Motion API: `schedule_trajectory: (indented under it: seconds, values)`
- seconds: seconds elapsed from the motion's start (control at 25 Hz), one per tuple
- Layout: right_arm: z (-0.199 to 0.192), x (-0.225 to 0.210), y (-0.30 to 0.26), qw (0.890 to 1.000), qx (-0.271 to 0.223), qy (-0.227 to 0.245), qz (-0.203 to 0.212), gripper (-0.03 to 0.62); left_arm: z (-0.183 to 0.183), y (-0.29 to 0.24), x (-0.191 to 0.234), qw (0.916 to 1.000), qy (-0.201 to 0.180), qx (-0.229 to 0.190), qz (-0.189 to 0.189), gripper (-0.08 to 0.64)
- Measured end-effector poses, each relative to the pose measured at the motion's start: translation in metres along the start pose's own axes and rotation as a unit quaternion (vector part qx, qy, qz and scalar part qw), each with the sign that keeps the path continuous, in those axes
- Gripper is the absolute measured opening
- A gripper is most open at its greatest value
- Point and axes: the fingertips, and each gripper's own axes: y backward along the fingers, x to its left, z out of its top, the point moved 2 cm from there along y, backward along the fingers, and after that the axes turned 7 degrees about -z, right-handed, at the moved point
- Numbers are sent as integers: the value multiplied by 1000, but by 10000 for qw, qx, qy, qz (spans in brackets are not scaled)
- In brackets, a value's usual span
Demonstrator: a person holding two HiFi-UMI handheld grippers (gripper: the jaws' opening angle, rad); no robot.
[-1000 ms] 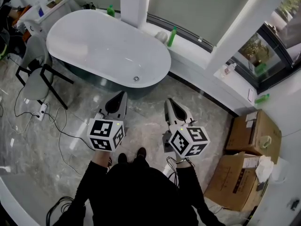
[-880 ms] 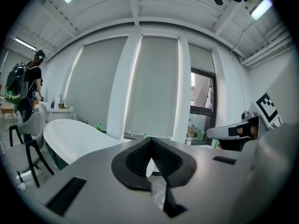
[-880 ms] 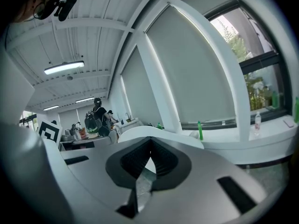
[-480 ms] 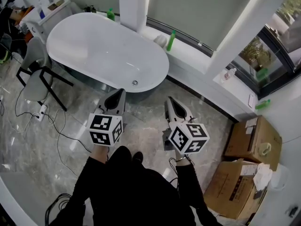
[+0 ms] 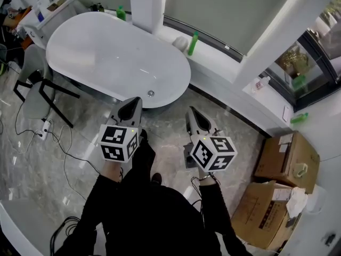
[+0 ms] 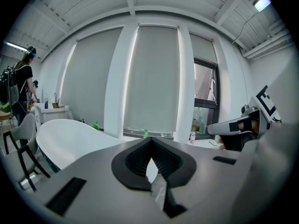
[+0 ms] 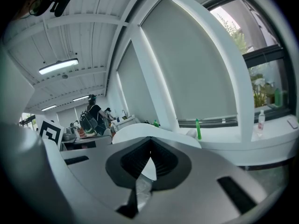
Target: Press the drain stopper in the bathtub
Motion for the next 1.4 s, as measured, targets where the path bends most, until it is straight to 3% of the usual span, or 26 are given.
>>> schedule_trajectory:
  seconds: [0.44, 0.88, 1.4]
  values:
    - [23, -8, -134, 9997, 179, 44, -139, 2, -6, -100, 103, 9995, 26, 288, -93, 5]
    - [45, 6, -275, 9962, 805, 186, -292, 2, -8, -181, 220, 9977, 421, 517, -75, 3]
    - [18, -5, -341, 9865, 1490, 397, -559, 2, -63, -231, 272, 9910, 842, 1027, -144, 3]
